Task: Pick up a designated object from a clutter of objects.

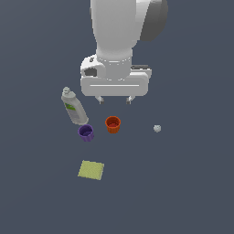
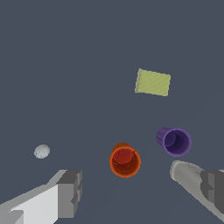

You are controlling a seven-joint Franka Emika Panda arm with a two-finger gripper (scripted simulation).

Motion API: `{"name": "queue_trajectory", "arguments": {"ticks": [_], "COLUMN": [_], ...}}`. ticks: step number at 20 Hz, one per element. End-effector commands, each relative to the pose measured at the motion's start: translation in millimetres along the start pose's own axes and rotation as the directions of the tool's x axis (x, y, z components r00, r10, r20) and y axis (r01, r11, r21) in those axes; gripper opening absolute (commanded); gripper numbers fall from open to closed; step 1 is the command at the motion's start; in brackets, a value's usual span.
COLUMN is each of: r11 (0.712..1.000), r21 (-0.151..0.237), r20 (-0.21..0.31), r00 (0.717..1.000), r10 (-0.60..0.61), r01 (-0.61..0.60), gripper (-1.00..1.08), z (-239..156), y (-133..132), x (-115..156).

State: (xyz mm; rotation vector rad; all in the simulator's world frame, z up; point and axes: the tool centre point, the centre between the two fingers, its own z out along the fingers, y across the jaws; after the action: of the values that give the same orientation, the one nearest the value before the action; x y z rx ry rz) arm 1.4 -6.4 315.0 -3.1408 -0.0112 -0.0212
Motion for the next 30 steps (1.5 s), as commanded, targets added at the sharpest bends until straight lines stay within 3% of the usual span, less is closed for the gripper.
{"name": "queue_trajectory", "arguments": {"ticks": [1,10,17,24,30], "r11": [1.0,0.999,0.999,0.999,0.996], "r21": [0.0,-0.028,-0.029,-0.038,-0.044], "r20": [0.0,0.001,0.001,0.003,0.005], "r00": [1.0,0.999,1.0,1.0,0.997], "r10": [0.0,0.034,0.027,-0.014,-0.079], "r01": [0.0,-0.034,-0.027,0.014,0.079], "gripper": [1.0,1.0,1.0,1.0,1.0], "z": [0,-1,5,37,85], "y": [0,23,17,-15,-66], "x": [0,-4,-3,2,2]}}
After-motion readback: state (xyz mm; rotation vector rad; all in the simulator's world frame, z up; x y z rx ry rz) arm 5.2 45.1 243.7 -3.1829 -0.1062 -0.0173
